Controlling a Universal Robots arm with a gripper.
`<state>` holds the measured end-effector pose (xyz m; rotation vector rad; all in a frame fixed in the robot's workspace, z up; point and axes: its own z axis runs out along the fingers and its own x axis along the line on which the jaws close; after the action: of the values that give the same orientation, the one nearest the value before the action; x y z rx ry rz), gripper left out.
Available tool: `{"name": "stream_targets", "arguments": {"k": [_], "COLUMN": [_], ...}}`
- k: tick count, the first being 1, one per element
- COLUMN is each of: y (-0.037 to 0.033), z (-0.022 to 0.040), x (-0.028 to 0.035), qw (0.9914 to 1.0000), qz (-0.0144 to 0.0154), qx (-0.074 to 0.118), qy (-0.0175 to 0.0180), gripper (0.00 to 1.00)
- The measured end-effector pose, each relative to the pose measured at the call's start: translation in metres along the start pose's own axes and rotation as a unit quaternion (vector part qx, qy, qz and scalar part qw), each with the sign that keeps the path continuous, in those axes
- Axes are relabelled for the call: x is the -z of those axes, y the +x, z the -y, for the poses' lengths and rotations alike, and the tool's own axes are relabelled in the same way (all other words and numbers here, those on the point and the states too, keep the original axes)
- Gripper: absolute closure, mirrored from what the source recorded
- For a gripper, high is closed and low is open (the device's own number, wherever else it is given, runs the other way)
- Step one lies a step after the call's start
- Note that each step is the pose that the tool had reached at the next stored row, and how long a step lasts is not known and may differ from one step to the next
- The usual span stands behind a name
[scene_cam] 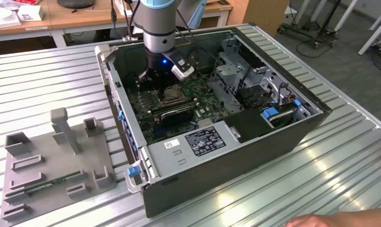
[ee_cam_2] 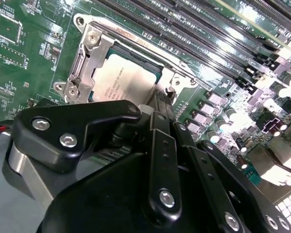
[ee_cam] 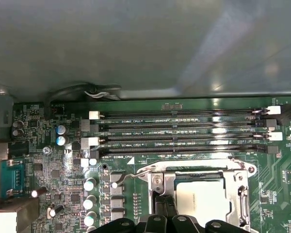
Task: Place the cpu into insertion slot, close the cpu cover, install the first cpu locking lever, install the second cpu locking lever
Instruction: 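Close the cpu cover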
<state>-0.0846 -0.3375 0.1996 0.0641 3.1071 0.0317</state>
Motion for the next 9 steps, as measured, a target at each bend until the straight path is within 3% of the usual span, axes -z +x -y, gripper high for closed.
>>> {"name": "stream_targets", "arguments": {"k": [9], "y": [-0.0002], "z": [0.0], "x": [0.0069], "qw": [1.0], "qz": [0.0], "qx": [0.0], "qy": [0.0001], "gripper": [0.89]}}
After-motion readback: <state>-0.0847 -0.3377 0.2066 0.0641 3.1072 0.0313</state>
